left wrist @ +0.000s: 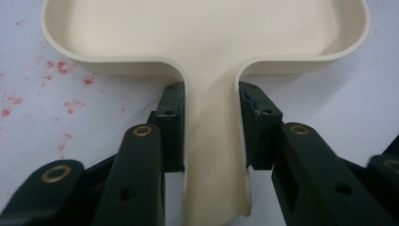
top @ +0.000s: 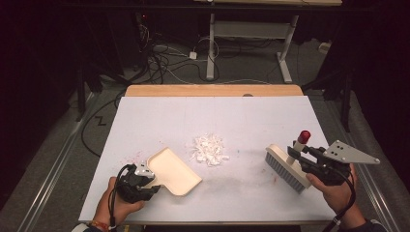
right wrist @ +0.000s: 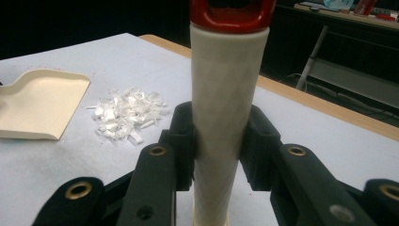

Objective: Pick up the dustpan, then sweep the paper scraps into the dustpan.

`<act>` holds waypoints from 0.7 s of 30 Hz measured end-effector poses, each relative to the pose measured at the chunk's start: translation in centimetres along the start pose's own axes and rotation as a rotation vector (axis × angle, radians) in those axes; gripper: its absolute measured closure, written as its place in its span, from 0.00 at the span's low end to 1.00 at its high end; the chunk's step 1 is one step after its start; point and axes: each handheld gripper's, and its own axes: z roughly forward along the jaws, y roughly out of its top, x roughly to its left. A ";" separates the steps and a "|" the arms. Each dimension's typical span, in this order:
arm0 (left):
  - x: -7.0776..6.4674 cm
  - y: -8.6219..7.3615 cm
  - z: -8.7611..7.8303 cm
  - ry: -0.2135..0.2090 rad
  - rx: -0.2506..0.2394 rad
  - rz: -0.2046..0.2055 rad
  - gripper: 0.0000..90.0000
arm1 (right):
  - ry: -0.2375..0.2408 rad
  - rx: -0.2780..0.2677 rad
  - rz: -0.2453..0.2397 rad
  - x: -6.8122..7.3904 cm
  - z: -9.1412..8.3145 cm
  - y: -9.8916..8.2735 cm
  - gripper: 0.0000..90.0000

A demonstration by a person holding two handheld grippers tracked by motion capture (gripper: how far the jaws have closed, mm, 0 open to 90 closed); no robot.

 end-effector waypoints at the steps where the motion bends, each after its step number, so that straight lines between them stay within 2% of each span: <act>1: 0.0 0.0 0.0 0.001 0.001 0.002 0.71 | 0.000 -0.001 -0.004 0.0 0.0 0.0 0.78; 7: 0.1 0.4 0.2 0.007 0.001 0.010 0.71 | 0.009 -0.010 0.002 0.0 0.2 0.0 0.78; 11: 0.1 0.1 0.4 0.002 0.001 0.004 0.71 | 0.018 -0.021 0.005 -0.1 1.1 0.6 0.78; 15: 0.2 0.0 0.6 -0.005 0.013 -0.001 0.71 | 0.026 -0.018 -0.003 0.0 2.8 1.5 0.78; 17: 0.2 0.1 0.6 0.004 0.014 0.007 0.71 | 0.028 -0.020 -0.001 0.0 3.8 2.2 0.78; 21: 0.3 0.2 0.8 -0.003 0.017 0.005 0.71 | 0.022 -0.026 -0.024 0.1 6.3 3.6 0.78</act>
